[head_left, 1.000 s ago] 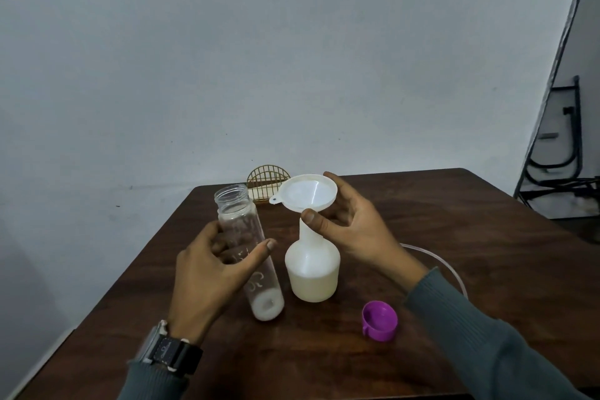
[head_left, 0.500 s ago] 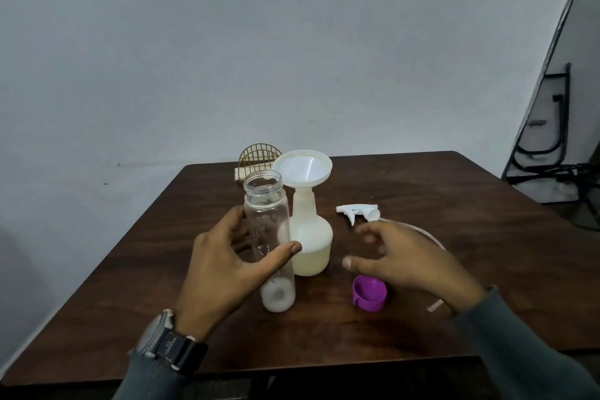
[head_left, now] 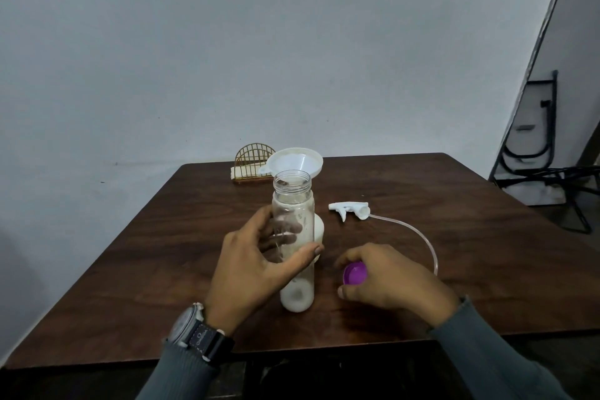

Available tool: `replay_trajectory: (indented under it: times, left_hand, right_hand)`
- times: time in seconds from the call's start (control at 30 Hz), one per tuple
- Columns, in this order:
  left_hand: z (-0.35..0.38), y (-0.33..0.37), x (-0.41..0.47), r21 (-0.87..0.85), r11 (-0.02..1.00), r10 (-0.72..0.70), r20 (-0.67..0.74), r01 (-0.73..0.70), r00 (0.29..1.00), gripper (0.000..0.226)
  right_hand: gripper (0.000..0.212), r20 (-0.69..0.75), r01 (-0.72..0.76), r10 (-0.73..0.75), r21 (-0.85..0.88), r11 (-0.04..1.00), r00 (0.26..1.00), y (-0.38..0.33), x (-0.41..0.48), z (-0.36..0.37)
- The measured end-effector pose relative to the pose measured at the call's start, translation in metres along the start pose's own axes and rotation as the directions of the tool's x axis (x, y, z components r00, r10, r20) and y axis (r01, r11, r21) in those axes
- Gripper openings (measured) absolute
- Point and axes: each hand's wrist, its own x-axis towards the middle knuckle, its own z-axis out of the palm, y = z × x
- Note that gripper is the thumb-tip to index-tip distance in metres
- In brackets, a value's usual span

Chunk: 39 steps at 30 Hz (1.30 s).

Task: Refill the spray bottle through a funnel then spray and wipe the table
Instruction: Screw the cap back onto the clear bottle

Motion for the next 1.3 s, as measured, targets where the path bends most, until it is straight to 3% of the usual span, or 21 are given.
replay_trajectory:
  times: [0.17,0.27,0.4,0.47,0.53,0.6,0.67,0.73,1.2,1.3]
  left_hand:
    - [0.005,0.002,-0.002,-0.028,1.000,-0.012,0.020,0.012,1.000,0.059]
    - [0.007,0.004,0.000,-0.031,0.999,-0.015,0.048,0.016,0.999,0.058]
    - [0.008,0.003,0.002,-0.050,0.999,-0.016,0.073,0.019,0.997,0.056]
    - [0.009,0.001,0.002,-0.061,0.998,-0.023,0.067,0.027,0.997,0.056]
    - [0.010,0.000,0.003,-0.070,0.997,-0.026,0.070,0.031,0.997,0.056]
    - [0.012,-0.001,0.003,-0.082,0.996,-0.029,0.079,0.036,0.996,0.057]
    - [0.014,-0.001,0.003,-0.094,0.995,-0.035,0.086,0.043,0.996,0.059]
    - [0.016,-0.001,0.003,-0.099,0.994,-0.031,0.093,0.040,0.995,0.061]
    - [0.018,-0.005,0.005,-0.144,0.989,-0.020,0.099,0.034,0.995,0.059]
    - [0.017,-0.004,0.004,-0.132,0.991,-0.012,0.097,0.024,0.995,0.059]
  right_hand:
    - [0.075,0.006,0.038,-0.037,-0.049,0.998,0.999,0.004,-0.002,0.005]
    - [0.069,-0.035,0.063,-0.067,-0.100,0.993,0.997,0.003,-0.001,0.005]
    - [0.061,-0.246,0.065,-0.069,-0.023,0.998,0.967,0.004,-0.008,-0.017]
    - [0.056,-0.416,0.166,-0.098,0.130,0.977,0.904,0.003,-0.014,-0.034]
    - [0.051,-0.564,0.384,-0.110,0.394,0.835,0.818,-0.007,-0.021,-0.051]
    - [0.045,-0.620,0.553,-0.120,0.575,0.603,0.776,-0.027,-0.030,-0.065]
    - [0.038,-0.636,0.640,-0.178,0.635,0.433,0.751,-0.048,-0.036,-0.072]
    - [0.035,-0.648,0.680,-0.225,0.636,0.365,0.728,-0.063,-0.037,-0.072]
    - [0.034,-0.590,0.601,-0.212,0.605,0.523,0.779,-0.057,-0.020,-0.051]
    - [0.038,-0.635,0.587,-0.179,0.521,0.619,0.752,-0.058,-0.020,-0.051]
